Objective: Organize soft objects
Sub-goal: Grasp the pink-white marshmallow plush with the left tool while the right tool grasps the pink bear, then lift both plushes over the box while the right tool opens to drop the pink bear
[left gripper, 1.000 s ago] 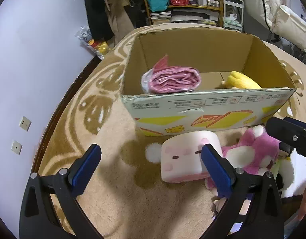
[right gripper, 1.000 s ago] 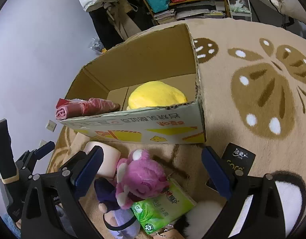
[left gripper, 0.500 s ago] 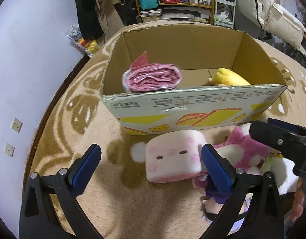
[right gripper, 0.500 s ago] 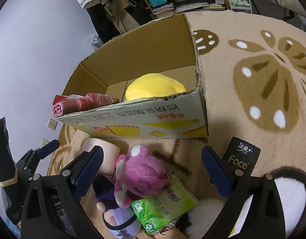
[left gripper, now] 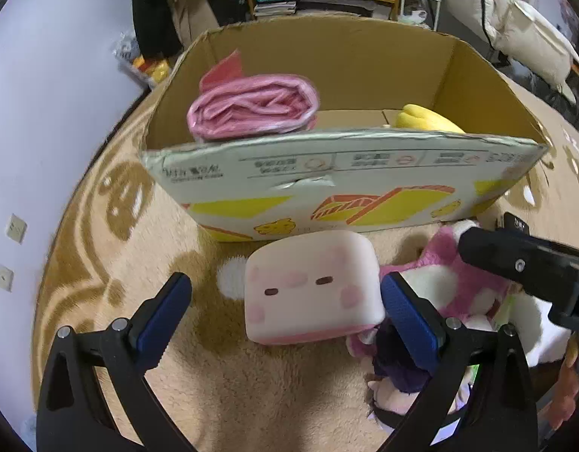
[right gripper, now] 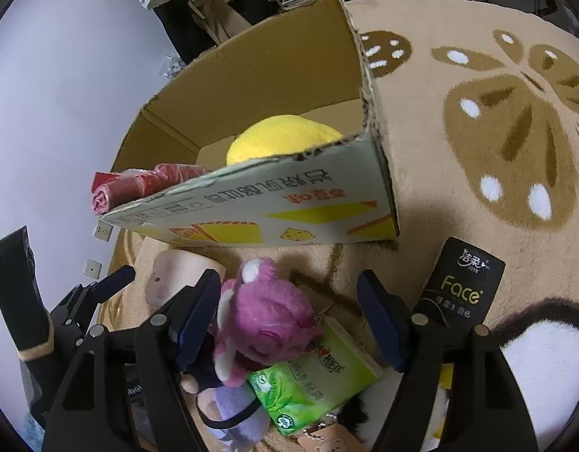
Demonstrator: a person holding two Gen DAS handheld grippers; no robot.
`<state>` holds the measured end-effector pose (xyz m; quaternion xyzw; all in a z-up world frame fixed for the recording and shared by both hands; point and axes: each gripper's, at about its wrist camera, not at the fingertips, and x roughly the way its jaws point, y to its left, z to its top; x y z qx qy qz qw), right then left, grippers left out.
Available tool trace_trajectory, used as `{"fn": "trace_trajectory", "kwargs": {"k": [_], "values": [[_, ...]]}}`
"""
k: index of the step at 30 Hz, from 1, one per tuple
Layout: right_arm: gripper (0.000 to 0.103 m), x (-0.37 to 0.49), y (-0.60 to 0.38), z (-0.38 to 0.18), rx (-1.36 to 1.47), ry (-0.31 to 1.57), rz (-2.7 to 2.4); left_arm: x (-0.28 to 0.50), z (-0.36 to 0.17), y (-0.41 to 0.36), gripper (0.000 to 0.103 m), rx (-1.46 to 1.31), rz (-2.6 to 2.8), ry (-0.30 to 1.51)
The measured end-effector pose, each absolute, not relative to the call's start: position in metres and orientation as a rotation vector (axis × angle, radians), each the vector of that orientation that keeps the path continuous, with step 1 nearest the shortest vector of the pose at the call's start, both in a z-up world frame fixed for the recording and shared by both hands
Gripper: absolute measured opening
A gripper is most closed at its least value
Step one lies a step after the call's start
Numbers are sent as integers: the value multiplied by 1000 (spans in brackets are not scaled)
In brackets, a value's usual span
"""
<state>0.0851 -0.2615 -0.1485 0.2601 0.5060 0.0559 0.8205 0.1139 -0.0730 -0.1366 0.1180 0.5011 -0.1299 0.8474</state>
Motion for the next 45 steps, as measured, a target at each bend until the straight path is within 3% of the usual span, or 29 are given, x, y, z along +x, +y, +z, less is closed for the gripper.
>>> {"fn": "trace_trajectory", "kwargs": {"k": [6,11,15,20,23,34,45], "values": [[79,89,-255,-159,569,1121,143,118,-143,-66,100,196,-282,1080],[50,92,-250,-161,548,1134,169,124,-150,-58,92,139,-300,1108],[50,91,-245,-161,527,1131,172,125,-153,-56,85,121,-311,1108],[49,91,-246,-161,539,1128,175,116,-152,-63,65,144,-342,1087],[48,89,-247,-159,528,1122,177,113,-151,-66,58,153,-346,1084],[49,91,-260,-170,639,1128,180,112,-151,-62,48,136,-334,1088],[43,92,-244,-155,505,1086,151,109,-146,-60,37,146,-312,1093]]}}
